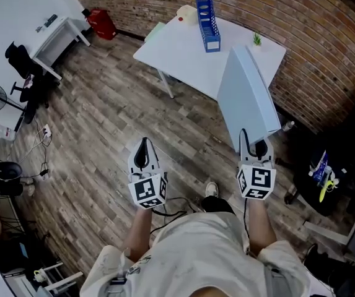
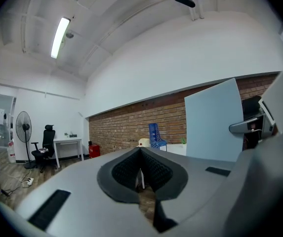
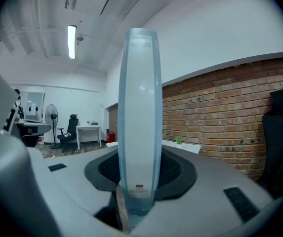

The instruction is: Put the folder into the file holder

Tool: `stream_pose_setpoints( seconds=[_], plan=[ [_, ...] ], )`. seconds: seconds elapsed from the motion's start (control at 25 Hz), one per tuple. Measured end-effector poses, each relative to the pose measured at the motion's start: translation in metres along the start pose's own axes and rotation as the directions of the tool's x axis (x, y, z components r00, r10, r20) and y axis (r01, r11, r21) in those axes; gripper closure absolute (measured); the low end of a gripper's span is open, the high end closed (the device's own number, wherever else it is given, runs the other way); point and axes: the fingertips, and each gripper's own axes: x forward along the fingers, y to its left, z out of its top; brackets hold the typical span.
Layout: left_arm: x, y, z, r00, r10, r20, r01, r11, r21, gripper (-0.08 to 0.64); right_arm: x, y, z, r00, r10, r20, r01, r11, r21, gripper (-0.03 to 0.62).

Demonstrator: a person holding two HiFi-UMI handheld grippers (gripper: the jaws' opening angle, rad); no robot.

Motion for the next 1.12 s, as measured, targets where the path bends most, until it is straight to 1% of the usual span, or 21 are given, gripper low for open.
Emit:
stream_pose_setpoints(
  seconds=[0.24,0.44,0.68,0.8,1.12],
  plan=[
    [0.036,-0.025,0.007,1.000,0.002,-0.007,-0.002,1.000,-0.006,0.549,0.033,-0.029,0.004,1.000,0.010,0.006,-0.010,1.000,0.016,0.426],
    [0.057,-0.036,0.015,1.000,0.015,0.000,-0.015,1.000,-0.015,0.549,0.053,-0.046,0.008,1.000,0.017,0.002,-0.017,1.000,0.017,0.426],
    [0.074,-0.033,0.019,0.999,0.036,0.005,-0.036,0.999,-0.038,0.549,0.070,-0.054,0.016,1.000,0.016,0.002,-0.016,1.000,0.011,0.426],
    [0.082,-0.032,0.015,0.999,0.044,0.000,-0.044,0.998,-0.033,0.549,0.077,-0.056,0.017,1.000,0.016,-0.001,-0.016,1.000,0.000,0.426],
    [0.123,-0.029,0.008,1.000,0.007,0.006,-0.007,1.000,-0.029,0.549,0.104,-0.056,0.026,1.000,-0.017,0.002,0.017,1.000,-0.024,0.426]
  ],
)
